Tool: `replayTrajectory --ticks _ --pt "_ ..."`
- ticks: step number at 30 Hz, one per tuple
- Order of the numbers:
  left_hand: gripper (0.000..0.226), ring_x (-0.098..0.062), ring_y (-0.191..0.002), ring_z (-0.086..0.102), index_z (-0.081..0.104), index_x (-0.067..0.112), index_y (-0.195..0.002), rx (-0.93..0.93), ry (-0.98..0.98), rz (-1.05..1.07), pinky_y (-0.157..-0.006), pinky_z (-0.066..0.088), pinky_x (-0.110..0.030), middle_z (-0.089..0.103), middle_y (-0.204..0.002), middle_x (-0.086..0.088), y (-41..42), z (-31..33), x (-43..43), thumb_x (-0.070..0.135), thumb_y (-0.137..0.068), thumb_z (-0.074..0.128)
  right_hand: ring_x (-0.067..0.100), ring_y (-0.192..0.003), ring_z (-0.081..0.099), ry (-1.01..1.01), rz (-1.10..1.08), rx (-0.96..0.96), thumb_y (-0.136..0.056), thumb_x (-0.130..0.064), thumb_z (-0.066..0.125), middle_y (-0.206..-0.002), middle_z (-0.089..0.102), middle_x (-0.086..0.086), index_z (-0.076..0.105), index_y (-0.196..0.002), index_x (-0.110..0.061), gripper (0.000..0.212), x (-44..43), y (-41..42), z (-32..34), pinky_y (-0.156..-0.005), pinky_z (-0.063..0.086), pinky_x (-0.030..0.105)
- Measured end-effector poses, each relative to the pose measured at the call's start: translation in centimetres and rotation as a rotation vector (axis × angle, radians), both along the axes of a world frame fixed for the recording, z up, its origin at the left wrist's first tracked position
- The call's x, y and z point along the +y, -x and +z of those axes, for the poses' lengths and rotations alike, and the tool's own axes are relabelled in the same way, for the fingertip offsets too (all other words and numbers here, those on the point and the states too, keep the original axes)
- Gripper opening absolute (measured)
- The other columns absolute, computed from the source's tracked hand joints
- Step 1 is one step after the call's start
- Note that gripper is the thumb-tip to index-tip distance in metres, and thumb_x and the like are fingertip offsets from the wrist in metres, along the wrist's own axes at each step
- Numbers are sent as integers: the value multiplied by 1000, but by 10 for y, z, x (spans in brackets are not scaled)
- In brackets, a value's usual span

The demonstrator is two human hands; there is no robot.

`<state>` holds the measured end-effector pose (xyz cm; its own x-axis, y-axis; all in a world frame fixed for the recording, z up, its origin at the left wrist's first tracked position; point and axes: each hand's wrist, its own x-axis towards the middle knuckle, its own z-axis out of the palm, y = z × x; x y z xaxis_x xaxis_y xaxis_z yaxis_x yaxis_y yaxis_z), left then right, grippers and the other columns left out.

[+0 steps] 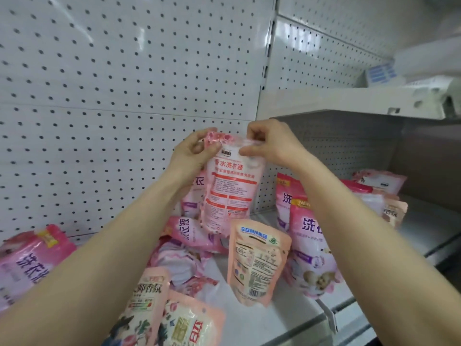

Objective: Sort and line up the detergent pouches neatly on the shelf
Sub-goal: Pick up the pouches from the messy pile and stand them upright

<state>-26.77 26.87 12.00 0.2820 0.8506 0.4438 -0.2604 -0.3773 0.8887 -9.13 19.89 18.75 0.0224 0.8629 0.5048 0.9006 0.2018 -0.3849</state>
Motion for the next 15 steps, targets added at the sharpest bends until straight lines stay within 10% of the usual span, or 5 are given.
replayTrajectory --ticks 10,15 --pt "58 -24 -108 62 43 13 -139 1448 57 308 -91 50 -34 62 -124 -9 65 -62 10 45 -92 56 25 -80 60 -93 -346 7 -81 -26 76 -74 63 -1 52 -66 -20 29 -11 -40 -33 -70 48 35" --pt "66 -24 -89 59 27 11 -145 1479 22 414 -72 48 -31 61 -109 -11 56 -84 13 26 -89 58 30 -84 63 -180 -404 -71 -86 -25 72 -83 67 4 52 -72 -19 26 -17 -32 -38 -75 51 40"
